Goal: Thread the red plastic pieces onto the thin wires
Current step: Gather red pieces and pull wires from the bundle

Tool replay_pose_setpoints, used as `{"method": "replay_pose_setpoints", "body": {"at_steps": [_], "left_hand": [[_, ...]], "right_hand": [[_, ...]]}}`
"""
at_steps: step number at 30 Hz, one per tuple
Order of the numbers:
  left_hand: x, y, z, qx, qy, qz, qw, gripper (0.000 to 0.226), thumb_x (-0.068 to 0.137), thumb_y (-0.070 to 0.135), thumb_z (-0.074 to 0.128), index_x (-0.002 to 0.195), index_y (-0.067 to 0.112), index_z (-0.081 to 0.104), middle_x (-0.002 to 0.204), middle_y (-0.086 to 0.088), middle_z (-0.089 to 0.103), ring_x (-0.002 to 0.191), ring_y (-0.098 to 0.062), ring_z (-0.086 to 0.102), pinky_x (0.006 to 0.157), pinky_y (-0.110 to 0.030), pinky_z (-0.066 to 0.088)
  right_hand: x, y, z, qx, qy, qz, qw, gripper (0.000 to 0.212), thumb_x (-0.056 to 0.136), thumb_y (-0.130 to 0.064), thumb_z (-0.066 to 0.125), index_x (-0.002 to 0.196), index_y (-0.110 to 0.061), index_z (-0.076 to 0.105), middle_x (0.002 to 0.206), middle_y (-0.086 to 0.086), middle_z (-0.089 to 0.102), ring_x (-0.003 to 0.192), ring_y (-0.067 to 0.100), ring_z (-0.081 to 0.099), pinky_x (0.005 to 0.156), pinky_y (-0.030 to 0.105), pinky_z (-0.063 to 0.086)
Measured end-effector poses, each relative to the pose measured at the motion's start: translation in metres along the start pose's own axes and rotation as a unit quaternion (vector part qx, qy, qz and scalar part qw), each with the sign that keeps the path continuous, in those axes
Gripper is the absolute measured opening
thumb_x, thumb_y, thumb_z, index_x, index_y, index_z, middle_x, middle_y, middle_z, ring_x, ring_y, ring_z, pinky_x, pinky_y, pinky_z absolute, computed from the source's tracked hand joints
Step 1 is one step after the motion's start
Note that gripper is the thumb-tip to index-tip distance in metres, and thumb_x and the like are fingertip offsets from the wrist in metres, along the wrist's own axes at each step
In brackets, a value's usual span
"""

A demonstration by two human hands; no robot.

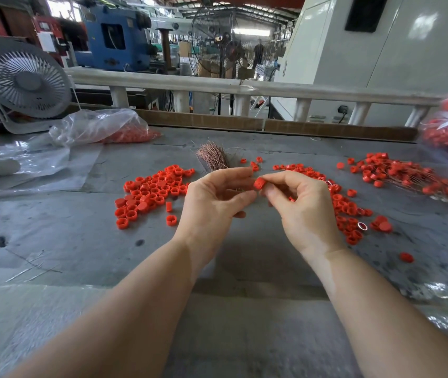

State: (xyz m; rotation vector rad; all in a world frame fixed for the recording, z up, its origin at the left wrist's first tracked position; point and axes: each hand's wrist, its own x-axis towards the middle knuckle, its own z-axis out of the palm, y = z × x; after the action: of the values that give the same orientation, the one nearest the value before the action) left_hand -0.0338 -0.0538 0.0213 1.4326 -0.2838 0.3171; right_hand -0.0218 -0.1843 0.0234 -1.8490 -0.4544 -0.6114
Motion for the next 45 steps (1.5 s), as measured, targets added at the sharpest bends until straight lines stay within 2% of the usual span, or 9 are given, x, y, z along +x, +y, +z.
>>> {"method": "replay_pose_setpoints", "body": {"at_steps": [11,21,24,30,34,36,38,40,45], "left_hand": [[0.0004,-0.0002,-0.0006,-0.024,0.005,-0.011,1.0,0.029,0.076,-0.007,0.067,0.083,0.021,0.068,0.068,0.01,0.07,0.063,0.001,0.063,0.051,-0.015,0.049],[-0.0003,-0.0019,0.0005,-0.003,0.019,-0.018,1.0,0.013,0.08,0.006,0.068,0.078,0.019,0.07,0.063,0.009,0.068,0.059,0.002,0.059,0.052,-0.014,0.048],[0.0001,-0.0016,-0.0005,0.0,0.028,-0.022,0.999,0.013,0.083,0.007,0.065,0.08,0.019,0.069,0.065,0.011,0.069,0.063,0.002,0.061,0.052,-0.015,0.048],[-0.0023,-0.0011,0.0028,0.047,0.013,-0.009,0.999,0.015,0.079,0.004,0.068,0.078,0.019,0.07,0.06,0.007,0.066,0.055,-0.003,0.057,0.048,-0.017,0.048],[-0.0028,-0.0018,0.005,0.095,-0.005,0.001,0.995,0.016,0.08,-0.001,0.067,0.079,0.015,0.069,0.053,0.009,0.061,0.049,0.0,0.052,0.047,-0.015,0.046],[-0.0035,-0.0023,0.0049,0.118,-0.016,0.015,0.993,0.019,0.082,-0.006,0.062,0.083,0.01,0.071,0.06,-0.002,0.065,0.052,-0.001,0.054,0.049,-0.016,0.047],[-0.0039,-0.0028,0.0043,0.132,-0.022,0.031,0.99,0.023,0.082,-0.01,0.058,0.082,0.008,0.072,0.064,-0.012,0.066,0.054,-0.008,0.055,0.052,-0.02,0.048],[-0.004,-0.003,0.0042,0.121,-0.021,0.031,0.992,0.023,0.082,-0.009,0.058,0.08,0.008,0.073,0.062,-0.01,0.064,0.054,-0.009,0.054,0.055,-0.02,0.049],[-0.003,-0.0032,0.0044,0.017,-0.014,-0.01,1.0,0.018,0.083,0.004,0.064,0.083,0.019,0.074,0.067,-0.002,0.07,0.064,-0.011,0.062,0.065,-0.023,0.056]], "right_hand": [[-0.0011,-0.0004,0.0016,0.012,-0.005,-0.003,1.0,0.031,0.084,-0.005,0.065,0.076,-0.035,0.064,0.066,-0.018,0.063,0.06,-0.005,0.056,0.064,0.01,0.043],[-0.0048,-0.0025,0.0047,-0.016,-0.056,-0.006,0.998,0.008,0.082,-0.006,0.068,0.078,-0.013,0.07,0.064,-0.011,0.062,0.056,-0.005,0.052,0.06,0.008,0.039],[-0.0047,-0.0026,0.0047,-0.014,-0.043,-0.008,0.999,0.011,0.081,-0.004,0.068,0.079,-0.014,0.07,0.065,-0.014,0.061,0.058,-0.006,0.053,0.06,0.006,0.038],[-0.0029,-0.0022,0.0028,-0.004,0.033,-0.006,0.999,0.019,0.083,-0.005,0.065,0.09,-0.023,0.061,0.083,-0.001,0.058,0.068,0.006,0.051,0.066,0.01,0.039],[-0.0053,-0.0041,0.005,-0.005,-0.04,0.039,0.998,0.021,0.087,-0.018,0.063,0.108,-0.022,0.063,0.099,0.001,0.06,0.069,0.011,0.052,0.067,0.014,0.04],[-0.0066,-0.0049,0.0062,-0.012,-0.095,0.063,0.993,0.021,0.089,-0.023,0.06,0.109,-0.02,0.065,0.093,-0.001,0.064,0.073,0.014,0.056,0.065,0.018,0.041],[-0.0075,-0.0066,0.0067,0.013,-0.13,0.075,0.989,0.02,0.091,-0.021,0.057,0.107,-0.014,0.067,0.083,-0.002,0.067,0.073,0.014,0.06,0.057,0.013,0.04],[-0.0072,-0.0078,0.0057,0.058,-0.136,0.091,0.985,0.022,0.092,-0.018,0.054,0.107,-0.009,0.067,0.08,0.003,0.068,0.068,0.01,0.062,0.05,0.011,0.039],[-0.0059,-0.0078,0.0034,0.124,-0.136,0.121,0.976,0.029,0.098,-0.022,0.041,0.105,-0.01,0.067,0.077,0.005,0.068,0.066,0.011,0.062,0.044,0.022,0.043]]}}
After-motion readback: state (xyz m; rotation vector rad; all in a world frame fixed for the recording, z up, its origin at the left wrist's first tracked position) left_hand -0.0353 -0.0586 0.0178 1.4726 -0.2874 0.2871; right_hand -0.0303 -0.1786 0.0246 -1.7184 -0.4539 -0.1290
